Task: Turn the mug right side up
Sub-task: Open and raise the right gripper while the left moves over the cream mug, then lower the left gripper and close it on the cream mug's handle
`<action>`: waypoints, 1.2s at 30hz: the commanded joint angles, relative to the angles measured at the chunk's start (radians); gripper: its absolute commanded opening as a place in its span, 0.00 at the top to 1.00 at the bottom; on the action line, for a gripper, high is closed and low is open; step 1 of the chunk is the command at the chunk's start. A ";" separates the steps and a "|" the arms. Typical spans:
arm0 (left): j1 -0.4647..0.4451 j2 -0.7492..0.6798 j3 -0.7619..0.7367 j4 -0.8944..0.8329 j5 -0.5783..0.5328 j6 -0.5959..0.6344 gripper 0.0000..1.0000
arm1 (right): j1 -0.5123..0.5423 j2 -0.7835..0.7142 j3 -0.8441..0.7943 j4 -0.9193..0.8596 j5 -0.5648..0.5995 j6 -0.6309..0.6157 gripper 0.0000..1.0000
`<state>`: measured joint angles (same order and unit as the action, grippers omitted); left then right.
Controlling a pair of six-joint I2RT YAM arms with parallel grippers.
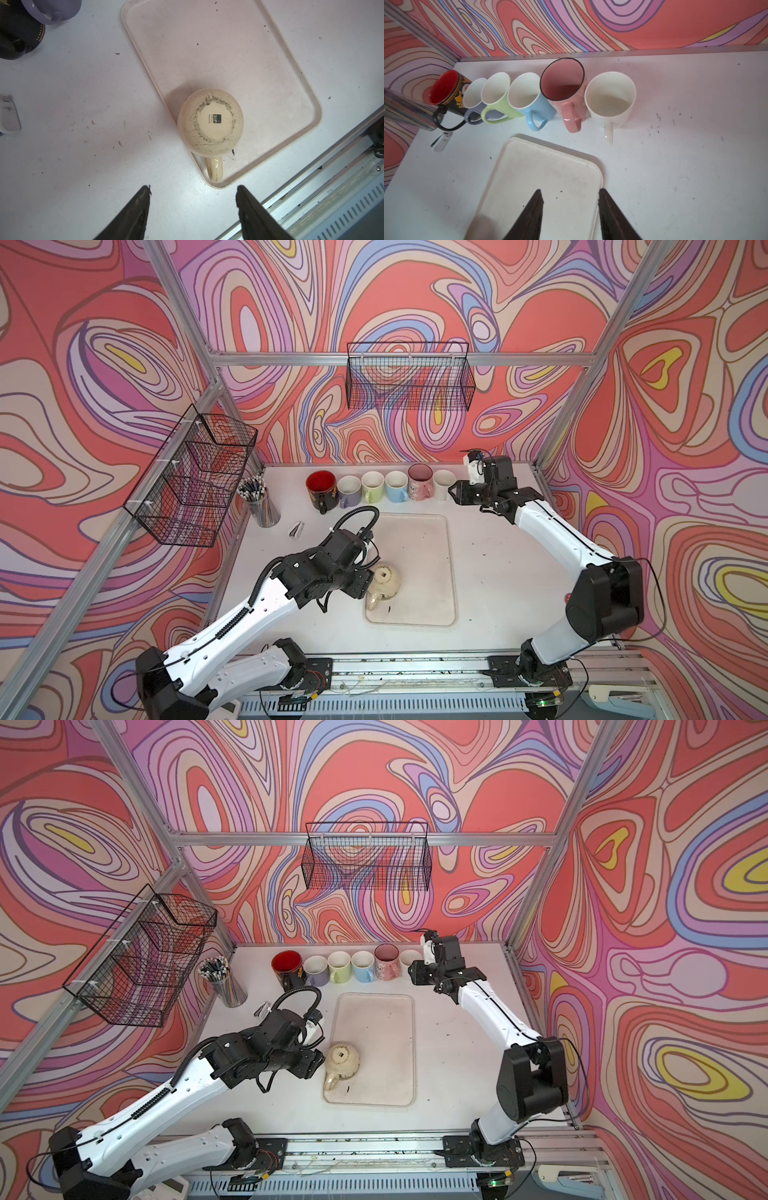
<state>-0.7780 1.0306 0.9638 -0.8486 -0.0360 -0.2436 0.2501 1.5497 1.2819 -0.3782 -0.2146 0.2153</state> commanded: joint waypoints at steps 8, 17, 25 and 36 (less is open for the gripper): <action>-0.091 0.061 -0.077 -0.038 -0.082 -0.164 0.42 | 0.039 -0.289 -0.395 0.354 -0.150 0.249 0.55; -0.129 0.141 -0.134 0.034 -0.077 -0.211 0.45 | 0.048 -0.382 -0.567 0.429 -0.178 0.280 0.54; -0.134 0.201 -0.133 0.078 -0.058 -0.222 0.49 | 0.048 -0.360 -0.611 0.480 -0.201 0.285 0.53; -0.159 0.301 -0.110 0.118 -0.063 -0.233 0.46 | 0.048 -0.312 -0.633 0.530 -0.212 0.279 0.53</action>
<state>-0.9310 1.3090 0.8356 -0.7471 -0.0940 -0.4583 0.2943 1.2274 0.6651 0.1184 -0.4175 0.4965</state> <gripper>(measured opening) 0.538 0.469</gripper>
